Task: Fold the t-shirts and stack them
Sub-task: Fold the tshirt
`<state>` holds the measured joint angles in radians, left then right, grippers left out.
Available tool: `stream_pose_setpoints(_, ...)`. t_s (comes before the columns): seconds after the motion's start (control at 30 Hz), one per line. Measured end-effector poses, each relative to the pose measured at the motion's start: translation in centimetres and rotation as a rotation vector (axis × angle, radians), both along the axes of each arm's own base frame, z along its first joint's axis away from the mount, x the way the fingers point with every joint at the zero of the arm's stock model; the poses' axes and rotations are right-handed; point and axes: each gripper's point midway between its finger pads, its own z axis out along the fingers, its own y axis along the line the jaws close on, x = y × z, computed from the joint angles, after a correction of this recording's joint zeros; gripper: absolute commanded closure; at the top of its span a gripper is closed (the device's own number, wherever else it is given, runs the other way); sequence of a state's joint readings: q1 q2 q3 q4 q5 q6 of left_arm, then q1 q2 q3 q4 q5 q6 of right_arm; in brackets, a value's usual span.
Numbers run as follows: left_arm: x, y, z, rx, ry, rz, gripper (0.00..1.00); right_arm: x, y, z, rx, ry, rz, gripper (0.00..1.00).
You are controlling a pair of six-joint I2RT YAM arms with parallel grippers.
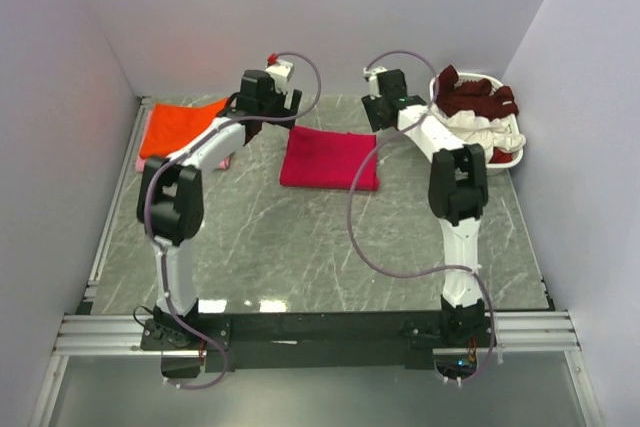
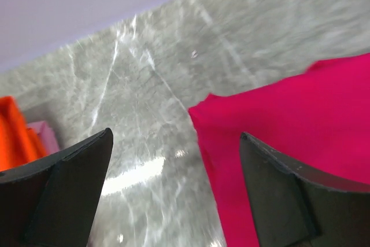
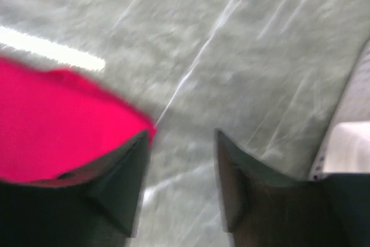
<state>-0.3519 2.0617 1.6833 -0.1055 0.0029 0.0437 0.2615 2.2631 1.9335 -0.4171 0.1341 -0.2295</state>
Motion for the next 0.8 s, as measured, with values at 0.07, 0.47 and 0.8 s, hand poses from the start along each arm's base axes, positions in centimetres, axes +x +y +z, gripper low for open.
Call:
stream_pose_setpoints(0.07, -1.6, -0.2, 3.5, -0.046, -0.033, -0.029, 0.03, -1.3, 0.0, 0.6, 0.091, 0.044, 0.039, 0.26)
stream_pose_setpoints(0.47, -9.9, -4.8, -0.2, -0.375, 0.297, -0.181, 0.47, -10.2, 5.2, 0.6, 0.535, 0.367, 0.360, 0.82)
stream_pose_setpoints(0.8, -13.1, -7.6, -10.2, -0.475, 0.630, -0.227, 0.71, -19.1, 10.8, 0.6, 0.729, 0.636, 0.615, 0.94)
